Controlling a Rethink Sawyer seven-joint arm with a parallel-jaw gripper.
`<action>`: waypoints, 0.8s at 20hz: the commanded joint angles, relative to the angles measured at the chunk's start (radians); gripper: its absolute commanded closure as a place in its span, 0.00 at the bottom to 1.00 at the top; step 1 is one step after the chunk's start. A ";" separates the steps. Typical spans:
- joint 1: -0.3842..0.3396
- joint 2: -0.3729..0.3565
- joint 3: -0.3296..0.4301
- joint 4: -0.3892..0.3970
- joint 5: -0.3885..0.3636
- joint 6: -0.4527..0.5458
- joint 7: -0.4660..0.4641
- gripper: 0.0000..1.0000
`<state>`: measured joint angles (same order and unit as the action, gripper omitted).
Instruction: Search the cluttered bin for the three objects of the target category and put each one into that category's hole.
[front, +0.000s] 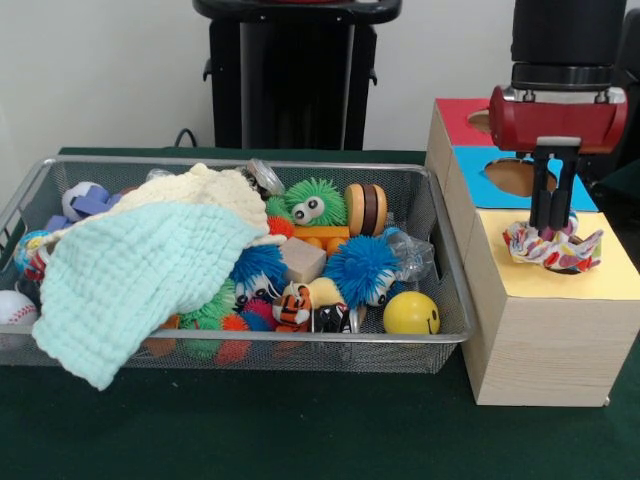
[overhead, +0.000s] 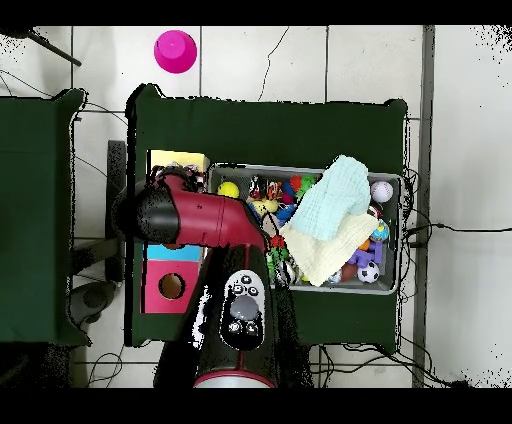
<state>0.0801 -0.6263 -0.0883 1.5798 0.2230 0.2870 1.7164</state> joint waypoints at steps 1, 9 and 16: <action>-0.047 0.027 0.110 0.090 0.047 0.077 0.181 1.00; -0.061 0.025 0.131 0.107 0.063 0.083 0.183 1.00; -0.077 0.025 0.153 0.124 0.079 0.095 0.180 1.00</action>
<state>0.0372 -0.6263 -0.0321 1.5990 0.2611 0.2868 1.7164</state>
